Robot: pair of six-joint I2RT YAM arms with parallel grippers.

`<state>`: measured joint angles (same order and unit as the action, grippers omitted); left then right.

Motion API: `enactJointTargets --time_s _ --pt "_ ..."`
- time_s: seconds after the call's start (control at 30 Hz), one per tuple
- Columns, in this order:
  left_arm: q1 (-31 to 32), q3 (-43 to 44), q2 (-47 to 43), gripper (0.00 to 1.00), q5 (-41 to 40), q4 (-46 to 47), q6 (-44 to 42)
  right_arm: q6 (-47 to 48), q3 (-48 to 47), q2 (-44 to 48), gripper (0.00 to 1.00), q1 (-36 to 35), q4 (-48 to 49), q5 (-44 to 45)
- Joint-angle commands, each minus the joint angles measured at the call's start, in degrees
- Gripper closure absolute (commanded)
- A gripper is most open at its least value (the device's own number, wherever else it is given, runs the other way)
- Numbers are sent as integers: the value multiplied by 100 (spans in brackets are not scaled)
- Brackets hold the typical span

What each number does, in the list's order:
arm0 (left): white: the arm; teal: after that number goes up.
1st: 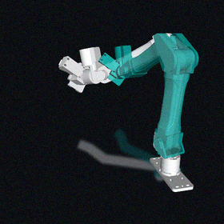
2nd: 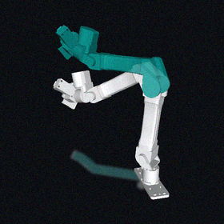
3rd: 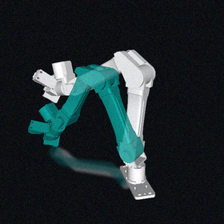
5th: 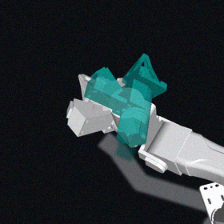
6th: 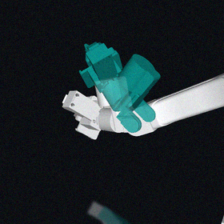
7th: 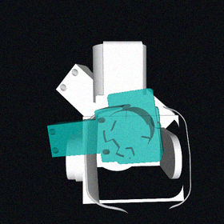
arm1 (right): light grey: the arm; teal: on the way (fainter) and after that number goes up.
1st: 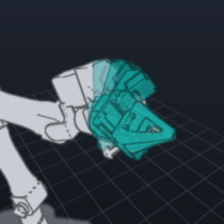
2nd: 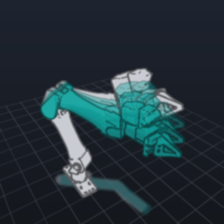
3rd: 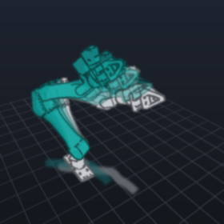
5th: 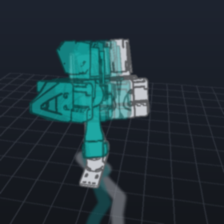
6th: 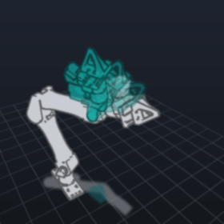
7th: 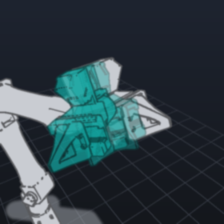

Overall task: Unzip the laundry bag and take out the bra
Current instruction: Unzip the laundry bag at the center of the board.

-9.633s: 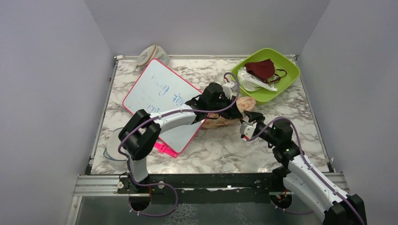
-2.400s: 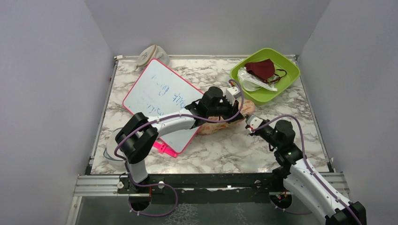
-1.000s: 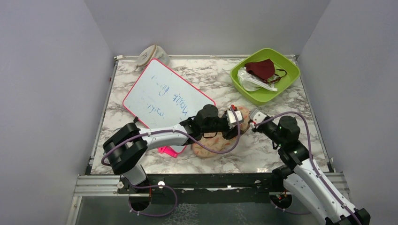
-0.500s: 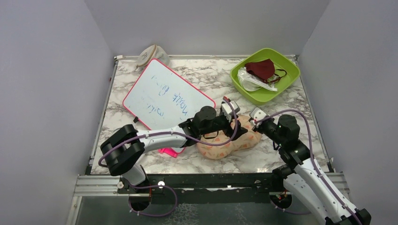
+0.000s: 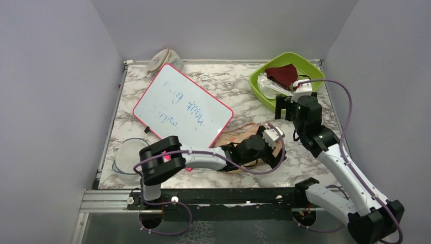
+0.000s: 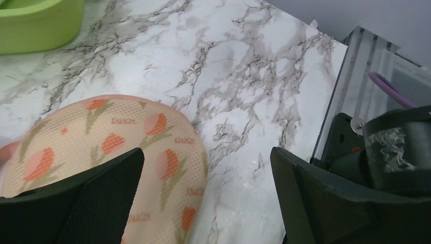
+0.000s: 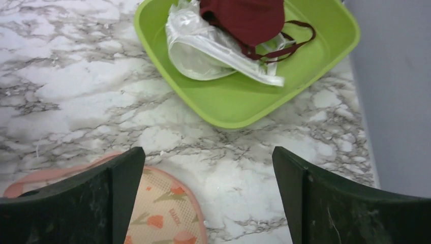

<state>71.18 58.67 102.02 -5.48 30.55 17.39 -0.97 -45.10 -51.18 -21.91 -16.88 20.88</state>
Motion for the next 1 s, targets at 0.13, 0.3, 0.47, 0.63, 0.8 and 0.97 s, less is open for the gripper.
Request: enactJointTargets --time_s 0.13,0.3,0.47,0.63,0.8,0.97 --pt "346 1806 1457 18 -1794 -1485 -127 -1402 -1771 -161 0 13 -1980 906" --pt "449 2758 2204 31 -2438 -1980 -435 -1377 -2170 260 0 15 -2187 825" --pt "458 3558 2867 40 -2876 -2623 -643 -1284 -2309 504 0 17 -2280 478" --pt "450 3465 2941 57 -2802 -2850 -697 -1156 -2171 624 0 14 -2338 -244" --pt "379 2732 2356 81 -2184 -2708 -664 -1135 -1967 805 0 12 -2307 -973" --pt "289 1680 1505 100 -1363 -2078 -864 -890 -1826 948 0 16 -2214 -991"
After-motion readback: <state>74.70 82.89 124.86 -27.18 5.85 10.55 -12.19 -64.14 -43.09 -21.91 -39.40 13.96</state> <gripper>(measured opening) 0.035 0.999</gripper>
